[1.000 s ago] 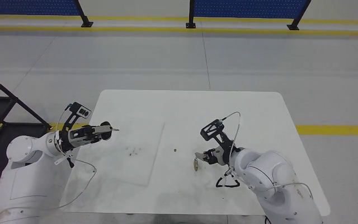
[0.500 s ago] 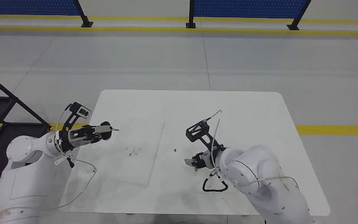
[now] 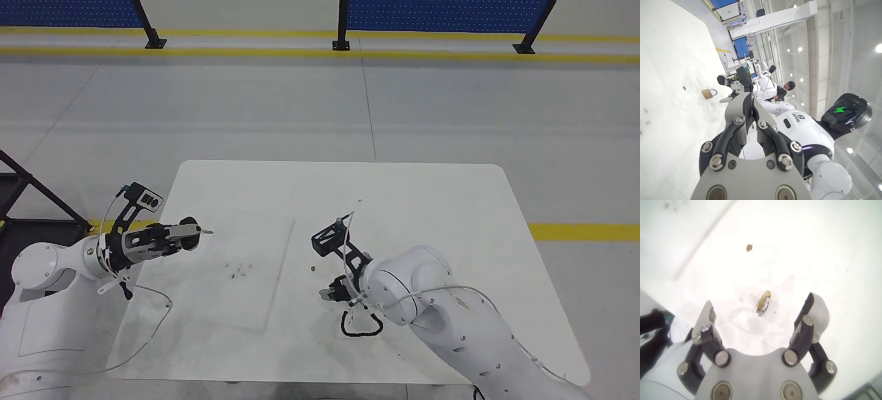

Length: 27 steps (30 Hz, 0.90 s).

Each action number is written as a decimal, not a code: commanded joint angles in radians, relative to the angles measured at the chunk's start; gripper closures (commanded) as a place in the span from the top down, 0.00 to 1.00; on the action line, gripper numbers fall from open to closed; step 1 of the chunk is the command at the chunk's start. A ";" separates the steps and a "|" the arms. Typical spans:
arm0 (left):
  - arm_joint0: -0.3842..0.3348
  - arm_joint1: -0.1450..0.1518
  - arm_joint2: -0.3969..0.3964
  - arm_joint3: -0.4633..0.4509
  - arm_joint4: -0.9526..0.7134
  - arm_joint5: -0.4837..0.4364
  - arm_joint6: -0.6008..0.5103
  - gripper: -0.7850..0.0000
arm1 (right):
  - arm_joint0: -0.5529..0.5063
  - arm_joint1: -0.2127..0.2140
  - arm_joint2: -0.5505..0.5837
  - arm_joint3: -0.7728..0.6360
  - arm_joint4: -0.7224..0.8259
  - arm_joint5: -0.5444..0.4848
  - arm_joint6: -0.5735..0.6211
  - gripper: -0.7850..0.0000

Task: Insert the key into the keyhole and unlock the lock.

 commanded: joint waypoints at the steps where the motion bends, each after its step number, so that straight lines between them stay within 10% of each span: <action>1: 0.000 0.000 0.000 0.000 0.000 0.000 0.000 0.00 | -0.007 0.003 -0.003 -0.004 -0.018 0.000 0.000 1.00; 18: 0.000 0.000 0.000 0.000 0.000 0.000 0.000 0.00 | -0.021 0.012 -0.049 0.051 -0.014 0.000 0.000 1.00; 21: 0.000 0.000 0.000 0.000 0.000 0.000 0.000 0.00 | -0.020 0.014 -0.059 0.061 -0.007 0.000 0.000 0.67; 27: 0.000 0.000 0.000 0.000 0.000 0.000 0.000 0.00 | -0.011 0.017 -0.068 0.087 0.015 0.000 0.000 0.48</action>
